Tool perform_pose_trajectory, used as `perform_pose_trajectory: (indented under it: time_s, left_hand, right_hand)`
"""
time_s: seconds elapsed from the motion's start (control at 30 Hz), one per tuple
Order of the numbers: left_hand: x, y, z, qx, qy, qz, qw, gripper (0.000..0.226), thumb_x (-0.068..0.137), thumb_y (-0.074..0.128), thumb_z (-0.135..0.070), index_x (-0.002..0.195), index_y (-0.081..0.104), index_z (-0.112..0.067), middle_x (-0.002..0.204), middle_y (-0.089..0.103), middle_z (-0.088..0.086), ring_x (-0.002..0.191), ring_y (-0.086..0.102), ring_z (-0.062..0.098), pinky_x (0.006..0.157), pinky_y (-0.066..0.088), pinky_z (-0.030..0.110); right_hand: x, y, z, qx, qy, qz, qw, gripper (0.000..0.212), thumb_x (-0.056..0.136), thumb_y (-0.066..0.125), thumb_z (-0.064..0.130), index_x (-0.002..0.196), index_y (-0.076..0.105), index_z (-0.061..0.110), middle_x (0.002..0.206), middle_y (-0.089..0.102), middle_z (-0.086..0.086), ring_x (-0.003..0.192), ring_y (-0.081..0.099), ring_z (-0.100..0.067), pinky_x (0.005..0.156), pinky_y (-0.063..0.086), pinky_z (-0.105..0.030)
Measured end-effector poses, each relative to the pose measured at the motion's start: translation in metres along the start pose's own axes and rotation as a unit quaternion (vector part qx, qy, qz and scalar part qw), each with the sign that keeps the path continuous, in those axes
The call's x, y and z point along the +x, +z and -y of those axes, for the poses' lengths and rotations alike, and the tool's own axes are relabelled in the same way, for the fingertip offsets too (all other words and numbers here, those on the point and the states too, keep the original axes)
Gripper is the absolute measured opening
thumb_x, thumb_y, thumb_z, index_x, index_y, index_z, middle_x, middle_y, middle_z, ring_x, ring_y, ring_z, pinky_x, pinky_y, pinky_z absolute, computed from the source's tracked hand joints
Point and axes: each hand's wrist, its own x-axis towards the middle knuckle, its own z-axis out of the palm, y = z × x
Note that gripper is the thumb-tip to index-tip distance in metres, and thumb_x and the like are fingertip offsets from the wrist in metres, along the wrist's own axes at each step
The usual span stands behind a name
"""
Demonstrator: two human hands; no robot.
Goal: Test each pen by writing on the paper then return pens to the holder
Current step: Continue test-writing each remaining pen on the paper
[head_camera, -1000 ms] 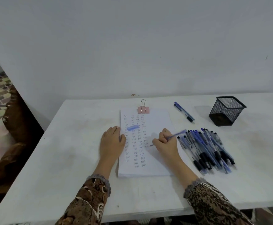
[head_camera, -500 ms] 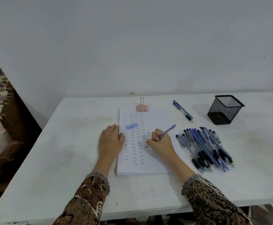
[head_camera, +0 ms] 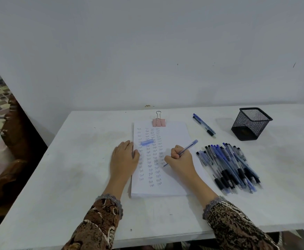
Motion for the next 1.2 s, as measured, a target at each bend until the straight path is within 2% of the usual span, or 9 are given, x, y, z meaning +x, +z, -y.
perform_pose_trajectory:
  time_s: [0.13, 0.3, 0.57, 0.77, 0.87, 1.0, 1.07, 1.1, 1.2]
  left_hand:
    - [-0.001, -0.003, -0.002, -0.002, 0.006, -0.011, 1.000, 0.041, 0.095, 0.041, -0.022, 0.132, 0.047, -0.005, 0.141, 0.045, 0.007, 0.133, 0.035, 0.021, 0.113, 0.021, 0.033]
    - [-0.001, -0.002, -0.001, -0.003, 0.000, -0.002, 1.000, 0.044, 0.096, 0.039, -0.025, 0.137, 0.043, -0.008, 0.145, 0.040, 0.004, 0.136, 0.030, 0.018, 0.116, 0.018, 0.033]
    - [-0.002, -0.002, -0.001, -0.004, -0.002, -0.001, 1.000, 0.044, 0.096, 0.040, -0.024, 0.136, 0.044, -0.008, 0.144, 0.041, 0.005, 0.135, 0.032, 0.019, 0.116, 0.020, 0.034]
    - [-0.003, -0.004, -0.004, 0.001, 0.018, -0.024, 1.000, 0.036, 0.095, 0.042, -0.020, 0.125, 0.052, -0.004, 0.133, 0.051, 0.007, 0.124, 0.042, 0.021, 0.108, 0.026, 0.032]
    - [-0.003, -0.004, -0.003, -0.003, 0.017, -0.028, 0.999, 0.042, 0.093, 0.037, -0.027, 0.123, 0.054, -0.003, 0.131, 0.053, 0.008, 0.123, 0.044, 0.022, 0.107, 0.028, 0.033]
    - [-0.004, -0.004, -0.003, -0.007, 0.011, -0.023, 1.000, 0.039, 0.095, 0.041, -0.022, 0.128, 0.050, -0.004, 0.135, 0.050, 0.007, 0.127, 0.040, 0.020, 0.110, 0.024, 0.030]
    - [-0.003, -0.004, -0.004, -0.012, 0.011, -0.025, 1.000, 0.039, 0.095, 0.041, -0.021, 0.130, 0.048, -0.005, 0.137, 0.048, 0.006, 0.128, 0.039, 0.019, 0.110, 0.023, 0.029]
    - [-0.003, -0.003, -0.004, -0.014, 0.013, -0.027, 0.999, 0.040, 0.095, 0.042, -0.021, 0.131, 0.047, -0.005, 0.137, 0.048, 0.007, 0.128, 0.039, 0.020, 0.109, 0.023, 0.029]
    - [-0.002, -0.005, -0.004, -0.050, 0.017, -0.053, 0.997, 0.041, 0.095, 0.045, -0.020, 0.134, 0.045, -0.007, 0.140, 0.044, 0.007, 0.131, 0.036, 0.020, 0.110, 0.026, 0.031]
  right_hand:
    - [-0.001, 0.000, 0.001, 0.004, 0.000, 0.009, 1.000, 0.052, 0.069, 0.054, -0.015, 0.049, 0.023, 0.021, 0.060, 0.023, 0.007, 0.047, 0.022, -0.004, 0.048, 0.021, -0.013]
    - [0.001, -0.001, -0.001, -0.005, -0.004, -0.021, 1.000, 0.050, 0.068, 0.053, -0.015, 0.049, 0.022, 0.020, 0.059, 0.024, 0.007, 0.046, 0.023, -0.004, 0.048, 0.023, -0.012]
    - [0.003, -0.001, -0.003, -0.008, 0.007, -0.021, 1.000, 0.049, 0.069, 0.054, -0.013, 0.051, 0.023, 0.020, 0.056, 0.025, 0.010, 0.045, 0.023, -0.003, 0.049, 0.021, -0.014]
    - [0.003, -0.003, -0.001, -0.007, 0.001, -0.016, 1.000, 0.050, 0.070, 0.052, -0.014, 0.050, 0.021, 0.020, 0.058, 0.023, 0.007, 0.045, 0.023, -0.004, 0.047, 0.022, -0.011]
    - [0.003, -0.003, -0.002, -0.005, -0.004, -0.017, 1.000, 0.050, 0.069, 0.054, -0.014, 0.050, 0.022, 0.019, 0.059, 0.024, 0.007, 0.046, 0.024, -0.004, 0.048, 0.023, -0.011]
    - [0.003, -0.003, -0.003, 0.000, -0.007, -0.024, 1.000, 0.049, 0.069, 0.053, -0.015, 0.050, 0.023, 0.019, 0.059, 0.025, 0.007, 0.047, 0.024, -0.003, 0.050, 0.025, -0.011]
    - [0.005, -0.004, -0.003, 0.044, 0.015, -0.020, 0.999, 0.052, 0.071, 0.050, -0.015, 0.048, 0.024, 0.023, 0.055, 0.025, 0.008, 0.046, 0.023, -0.005, 0.049, 0.024, -0.014]
    - [0.006, -0.006, -0.003, 0.104, 0.040, -0.018, 0.994, 0.056, 0.074, 0.047, -0.017, 0.045, 0.024, 0.025, 0.051, 0.025, 0.008, 0.044, 0.022, -0.007, 0.046, 0.023, -0.016]
    - [0.016, -0.019, -0.004, 0.318, 0.116, -0.036, 0.940, 0.061, 0.082, 0.044, -0.018, 0.042, 0.031, 0.026, 0.041, 0.027, 0.007, 0.034, 0.023, -0.007, 0.037, 0.016, -0.018]
